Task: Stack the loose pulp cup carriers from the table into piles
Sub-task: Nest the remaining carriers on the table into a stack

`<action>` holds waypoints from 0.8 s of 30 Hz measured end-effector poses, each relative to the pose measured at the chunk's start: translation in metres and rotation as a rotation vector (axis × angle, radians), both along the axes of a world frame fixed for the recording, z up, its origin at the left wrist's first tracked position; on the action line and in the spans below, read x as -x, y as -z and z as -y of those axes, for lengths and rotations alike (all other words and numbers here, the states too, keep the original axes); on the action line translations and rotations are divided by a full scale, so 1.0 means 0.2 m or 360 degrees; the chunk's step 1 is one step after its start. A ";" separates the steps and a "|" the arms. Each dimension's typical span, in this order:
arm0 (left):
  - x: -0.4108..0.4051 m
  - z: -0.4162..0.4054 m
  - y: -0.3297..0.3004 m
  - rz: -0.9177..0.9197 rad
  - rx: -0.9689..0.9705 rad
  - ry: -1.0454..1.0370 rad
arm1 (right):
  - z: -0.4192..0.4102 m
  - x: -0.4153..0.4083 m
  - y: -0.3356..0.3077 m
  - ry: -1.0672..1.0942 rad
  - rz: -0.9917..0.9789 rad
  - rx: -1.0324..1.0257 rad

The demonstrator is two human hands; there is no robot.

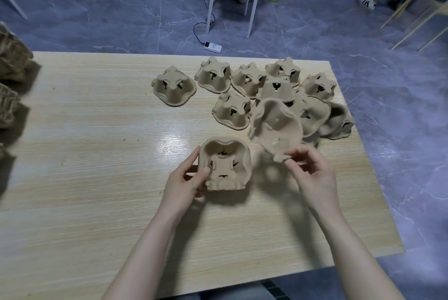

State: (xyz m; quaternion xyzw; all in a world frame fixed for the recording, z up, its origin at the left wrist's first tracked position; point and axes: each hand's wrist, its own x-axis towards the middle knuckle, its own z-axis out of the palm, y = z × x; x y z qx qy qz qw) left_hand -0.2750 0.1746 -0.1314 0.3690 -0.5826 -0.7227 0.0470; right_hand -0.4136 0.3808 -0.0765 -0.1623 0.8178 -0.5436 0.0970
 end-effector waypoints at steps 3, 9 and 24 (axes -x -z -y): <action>0.01 -0.03 0.00 -0.0002 -0.0027 0.0032 | 0.04 -0.07 0.00 -0.0213 0.0077 0.0040; 0.00 -0.02 0.01 0.0013 -0.0020 0.0086 | 0.06 -0.14 0.11 -0.0405 0.0119 -0.0113; 0.01 -0.03 0.02 0.0071 0.0098 0.0085 | -0.02 0.14 0.07 -0.0268 -0.0253 -0.0319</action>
